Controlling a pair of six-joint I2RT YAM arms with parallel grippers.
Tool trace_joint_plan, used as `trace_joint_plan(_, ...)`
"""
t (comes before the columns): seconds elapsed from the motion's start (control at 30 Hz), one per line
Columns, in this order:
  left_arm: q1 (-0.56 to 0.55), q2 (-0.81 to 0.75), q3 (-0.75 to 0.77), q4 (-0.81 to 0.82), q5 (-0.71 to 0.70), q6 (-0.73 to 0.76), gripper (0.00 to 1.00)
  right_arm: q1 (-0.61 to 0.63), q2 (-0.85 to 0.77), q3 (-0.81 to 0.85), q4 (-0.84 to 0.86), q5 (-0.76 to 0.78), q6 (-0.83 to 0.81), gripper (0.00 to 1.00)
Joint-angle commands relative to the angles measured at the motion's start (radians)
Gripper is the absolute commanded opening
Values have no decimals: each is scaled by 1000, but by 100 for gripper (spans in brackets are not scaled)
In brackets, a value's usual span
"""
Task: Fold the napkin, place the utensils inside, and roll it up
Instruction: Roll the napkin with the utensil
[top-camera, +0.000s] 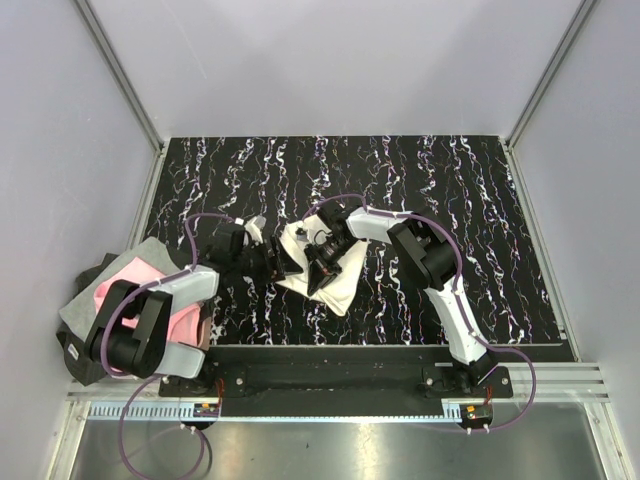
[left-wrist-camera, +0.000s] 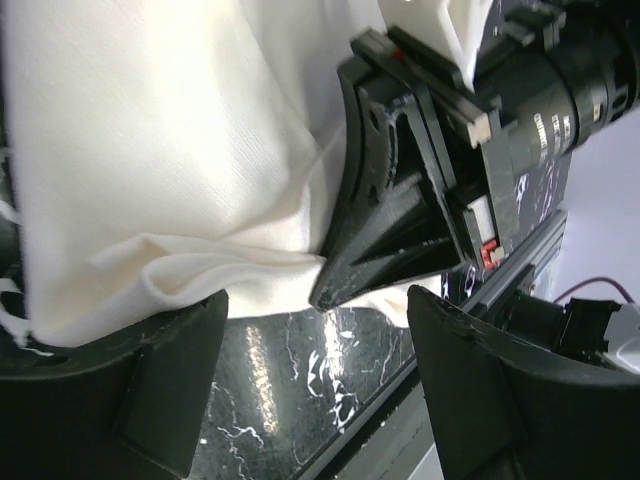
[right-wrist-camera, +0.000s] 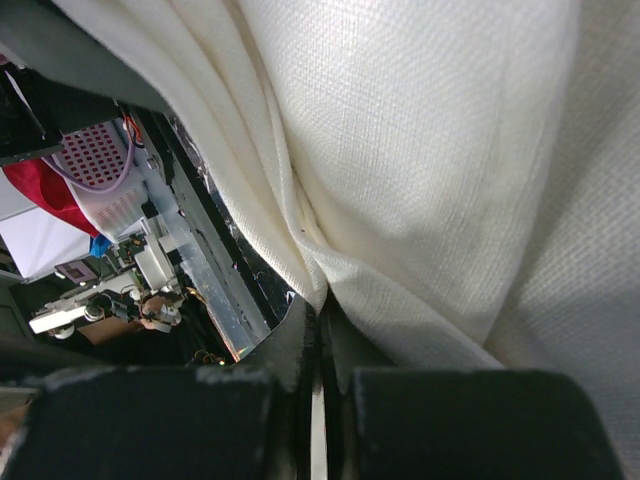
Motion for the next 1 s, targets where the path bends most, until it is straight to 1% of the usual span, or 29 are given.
trace_joint_plan(0.0,32,22,19,77,-18,34,77,-1,20,-9,2,33,2,0)
trace_joint_plan(0.1,41,27,15,97,-22,39,77,-3,23,-12,2,35,3,0)
trace_joint_plan(0.33,72,39,3,90,-99,74,78,-1,18,-12,2,33,5,0)
trace_joint_plan(0.47,73,64,-4,93,-99,88,78,-1,23,-12,2,33,5,0)
trace_joint_plan(0.67,73,76,-7,33,-149,109,78,-1,9,-6,2,42,11,0)
trace_joint_plan(0.8,73,113,0,-22,-169,117,78,-1,-32,1,3,67,26,18)
trace_joint_plan(0.83,73,119,1,-31,-175,119,77,-1,-41,2,3,73,29,27)
trace_joint_plan(0.9,75,136,3,-50,-186,119,77,-1,-77,2,5,94,38,35)
trace_joint_plan(0.93,75,141,0,-54,-194,120,77,-1,-91,2,5,105,42,44)
trace_joint_plan(0.97,76,145,0,-58,-195,120,77,-1,-106,1,6,117,45,47)
